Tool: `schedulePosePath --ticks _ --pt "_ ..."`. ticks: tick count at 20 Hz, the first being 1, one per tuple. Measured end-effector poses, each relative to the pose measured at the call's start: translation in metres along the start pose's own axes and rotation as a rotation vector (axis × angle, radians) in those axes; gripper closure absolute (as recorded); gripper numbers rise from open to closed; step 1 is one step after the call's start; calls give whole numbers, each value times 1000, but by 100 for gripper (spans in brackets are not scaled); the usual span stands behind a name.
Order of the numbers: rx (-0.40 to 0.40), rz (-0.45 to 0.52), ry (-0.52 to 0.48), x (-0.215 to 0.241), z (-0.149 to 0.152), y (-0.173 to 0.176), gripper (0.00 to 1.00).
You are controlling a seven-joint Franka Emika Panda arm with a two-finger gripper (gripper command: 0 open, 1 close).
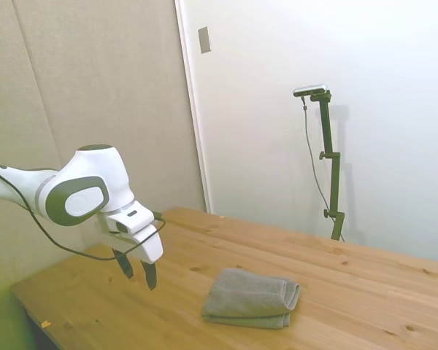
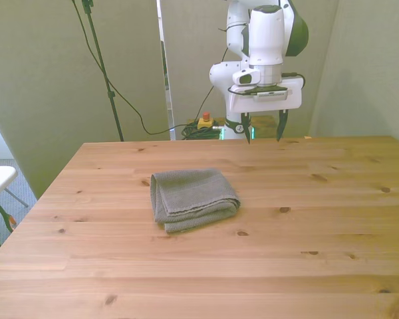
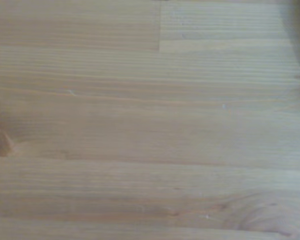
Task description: Unfold the towel
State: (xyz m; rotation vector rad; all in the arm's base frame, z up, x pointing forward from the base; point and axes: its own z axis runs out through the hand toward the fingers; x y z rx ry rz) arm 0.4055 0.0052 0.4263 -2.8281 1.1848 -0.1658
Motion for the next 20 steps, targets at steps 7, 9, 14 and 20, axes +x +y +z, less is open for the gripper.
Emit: schedulePosePath --ticks 7,9,14,20 --pt "49 145 41 79 -21 41 0" --pt "71 220 61 136 -30 83 0" --pt "152 370 78 244 -34 161 0" --pt "314 389 15 305 -1 188 0"
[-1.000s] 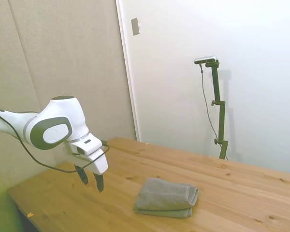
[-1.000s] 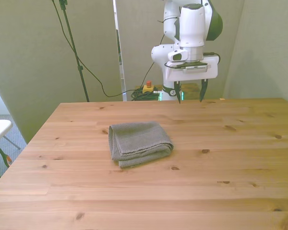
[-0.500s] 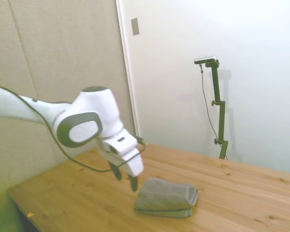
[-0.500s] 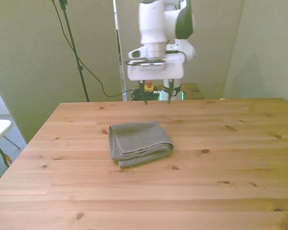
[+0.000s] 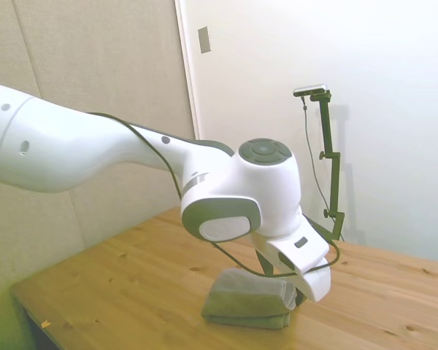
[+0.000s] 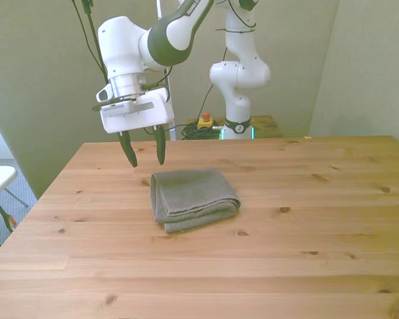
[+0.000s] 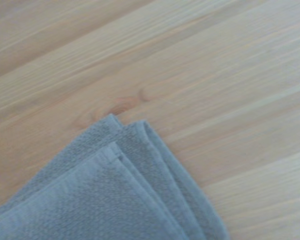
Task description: Unfold the towel
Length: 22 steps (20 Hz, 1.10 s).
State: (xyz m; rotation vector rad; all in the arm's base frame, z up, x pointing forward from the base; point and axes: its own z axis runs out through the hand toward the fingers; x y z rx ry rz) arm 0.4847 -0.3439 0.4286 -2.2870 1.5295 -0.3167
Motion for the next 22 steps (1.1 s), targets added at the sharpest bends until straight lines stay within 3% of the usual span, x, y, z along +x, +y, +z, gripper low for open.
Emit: schedulePosePath --ticks 6,15,16,22 --pt "45 -14 -216 3 26 2 0" --pt "30 22 -247 21 36 17 0" --pt "30 24 -246 22 37 17 100" --pt "34 36 -239 28 45 18 100"
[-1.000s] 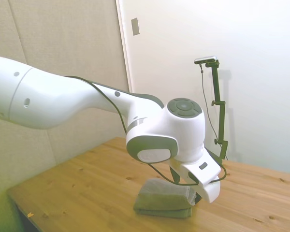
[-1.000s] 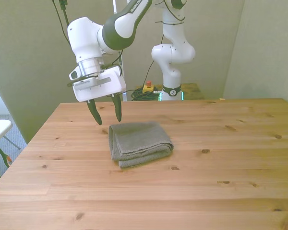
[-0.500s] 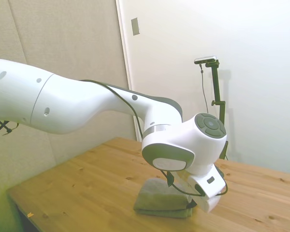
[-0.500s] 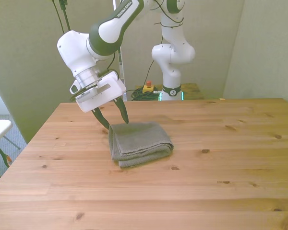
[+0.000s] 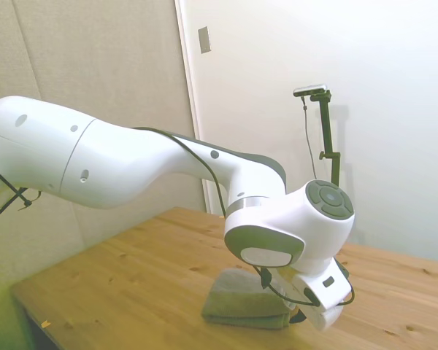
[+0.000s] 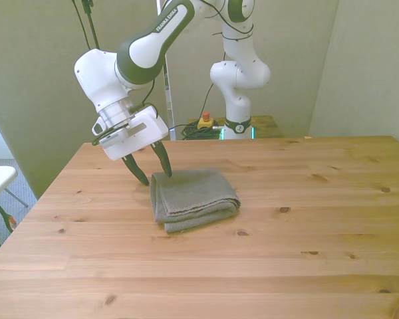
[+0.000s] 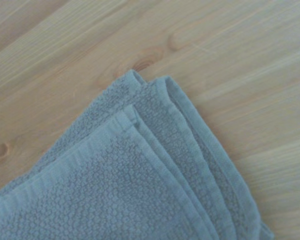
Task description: Unfold the towel
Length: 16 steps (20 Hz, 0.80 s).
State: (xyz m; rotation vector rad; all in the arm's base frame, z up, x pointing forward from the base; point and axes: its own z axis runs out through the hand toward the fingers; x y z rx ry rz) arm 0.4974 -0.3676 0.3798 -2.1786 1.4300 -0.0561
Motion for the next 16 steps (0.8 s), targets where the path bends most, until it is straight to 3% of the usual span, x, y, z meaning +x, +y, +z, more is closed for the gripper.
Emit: schedulePosePath --ticks 16 --pt "5 -18 -7 1 3 -2 100"
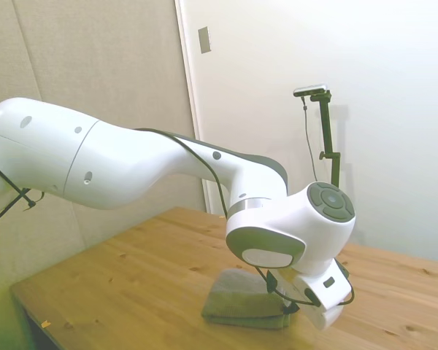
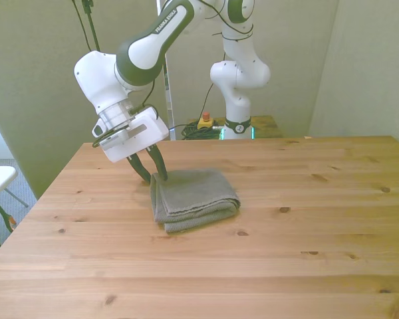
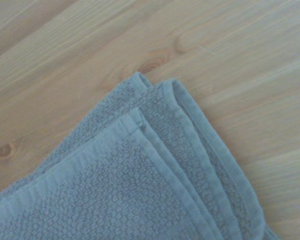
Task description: Unfold the towel
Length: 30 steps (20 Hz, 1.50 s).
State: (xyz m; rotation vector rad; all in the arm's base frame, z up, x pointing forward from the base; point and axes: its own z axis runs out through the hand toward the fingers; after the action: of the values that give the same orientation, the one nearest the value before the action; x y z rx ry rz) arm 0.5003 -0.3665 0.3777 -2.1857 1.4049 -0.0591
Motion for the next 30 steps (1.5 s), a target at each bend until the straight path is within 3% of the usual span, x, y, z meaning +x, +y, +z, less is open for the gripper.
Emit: schedulePosePath --ticks 10,17,24,30 --pt "-11 -25 -38 -7 14 1 100" --pt "2 -61 -35 -15 7 -10 100" --pt "62 -384 -88 -111 -14 -93 100" --pt "52 -684 -148 -194 34 -139 100"
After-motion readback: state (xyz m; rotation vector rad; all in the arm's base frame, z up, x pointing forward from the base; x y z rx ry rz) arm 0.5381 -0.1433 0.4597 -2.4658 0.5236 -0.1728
